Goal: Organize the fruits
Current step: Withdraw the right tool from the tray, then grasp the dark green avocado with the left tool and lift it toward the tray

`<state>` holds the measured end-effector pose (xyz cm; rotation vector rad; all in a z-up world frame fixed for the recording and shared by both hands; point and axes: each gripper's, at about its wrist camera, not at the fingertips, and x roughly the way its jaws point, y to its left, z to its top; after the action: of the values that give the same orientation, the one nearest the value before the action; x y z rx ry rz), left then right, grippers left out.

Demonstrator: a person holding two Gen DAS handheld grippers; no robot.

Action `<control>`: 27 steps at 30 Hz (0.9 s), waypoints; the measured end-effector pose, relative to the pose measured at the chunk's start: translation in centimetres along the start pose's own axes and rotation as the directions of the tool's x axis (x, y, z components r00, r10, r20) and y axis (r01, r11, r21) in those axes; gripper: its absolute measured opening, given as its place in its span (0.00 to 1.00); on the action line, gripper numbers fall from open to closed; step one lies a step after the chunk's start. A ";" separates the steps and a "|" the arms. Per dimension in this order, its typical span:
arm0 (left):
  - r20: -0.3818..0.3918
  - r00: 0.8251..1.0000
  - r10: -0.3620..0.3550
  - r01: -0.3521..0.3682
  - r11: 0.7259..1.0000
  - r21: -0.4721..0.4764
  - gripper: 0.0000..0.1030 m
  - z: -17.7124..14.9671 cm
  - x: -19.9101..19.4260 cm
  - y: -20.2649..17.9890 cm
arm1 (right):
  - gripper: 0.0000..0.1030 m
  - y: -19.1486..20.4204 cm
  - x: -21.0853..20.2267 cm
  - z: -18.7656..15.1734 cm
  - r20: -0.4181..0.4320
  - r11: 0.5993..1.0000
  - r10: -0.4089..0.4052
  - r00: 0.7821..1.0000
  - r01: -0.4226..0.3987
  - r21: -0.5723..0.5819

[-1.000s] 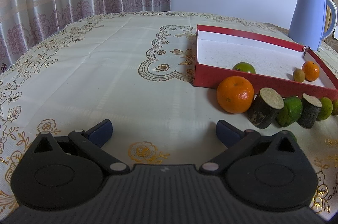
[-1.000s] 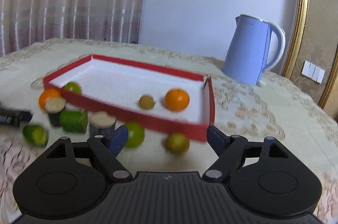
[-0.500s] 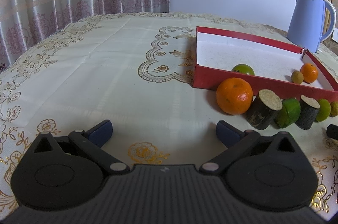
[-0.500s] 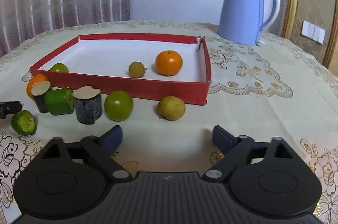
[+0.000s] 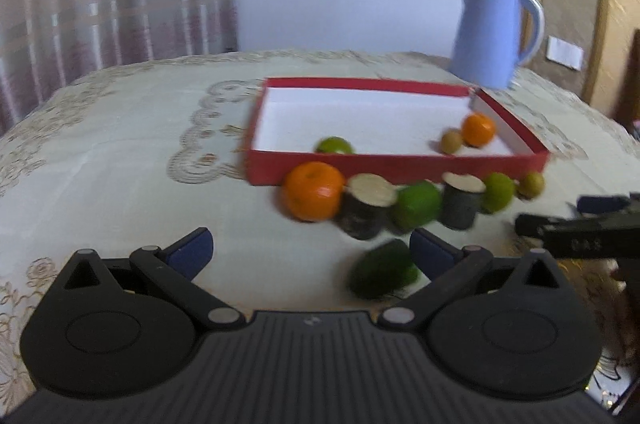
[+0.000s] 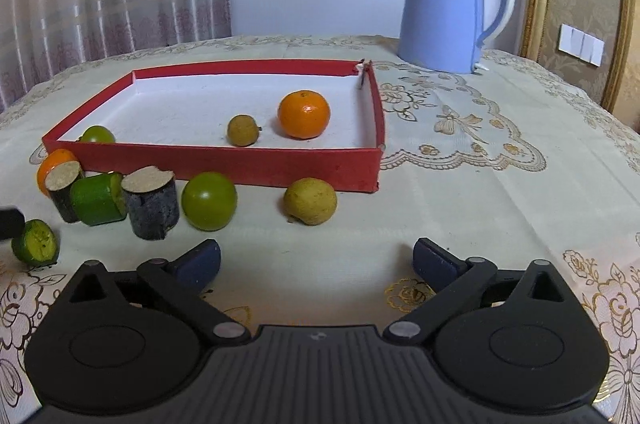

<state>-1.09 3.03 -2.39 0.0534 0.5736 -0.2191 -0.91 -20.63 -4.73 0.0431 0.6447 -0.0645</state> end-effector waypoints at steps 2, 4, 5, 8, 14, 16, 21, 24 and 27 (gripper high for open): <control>-0.017 1.000 -0.003 0.003 1.000 0.018 1.00 -0.1 0.5 -0.7 | 1.00 -0.1 0.0 0.0 0.001 1.000 0.000 1.000 0.000 0.007; -0.033 0.999 0.003 -0.002 1.000 0.025 1.00 -0.1 1.1 -1.0 | 1.00 0.1 0.1 0.1 -0.005 1.000 -0.006 1.000 0.006 -0.001; -0.046 0.999 0.008 -0.007 1.000 0.022 1.00 -0.1 1.4 -1.0 | 1.00 0.1 0.1 0.2 -0.006 1.000 -0.007 1.000 0.007 -0.004; -0.083 0.997 0.000 0.000 1.000 -0.009 1.00 -0.1 2.3 -0.3 | 1.00 0.2 0.1 0.2 -0.007 1.000 -0.009 1.000 0.009 -0.005; -0.091 0.996 0.016 -0.017 1.000 -0.006 0.90 -0.6 2.9 -0.2 | 1.00 0.1 0.2 0.1 -0.011 1.000 -0.007 1.000 0.007 -0.003; -0.082 0.997 0.010 -0.010 1.000 0.001 0.83 -0.7 2.6 -0.6 | 1.00 0.1 0.3 0.1 -0.012 1.000 -0.004 1.000 0.004 0.000; -0.067 0.998 -0.010 0.012 1.000 0.023 0.64 -0.8 2.1 -1.4 | 1.00 0.0 0.3 0.1 -0.013 1.000 -0.003 1.000 0.003 0.001; -0.064 0.997 -0.048 0.050 0.998 0.033 0.44 -0.8 1.8 -1.7 | 1.00 0.0 0.3 0.1 -0.013 1.000 -0.003 1.000 0.003 0.001; -0.055 0.997 -0.054 0.058 0.996 0.065 0.36 -0.9 1.6 -2.4 | 1.00 0.0 0.3 0.1 -0.013 1.000 -0.003 1.000 0.003 0.002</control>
<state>-0.83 0.47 -4.02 0.1082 0.6214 -0.2923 -0.58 -20.65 -4.81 0.0441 0.6573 -0.0676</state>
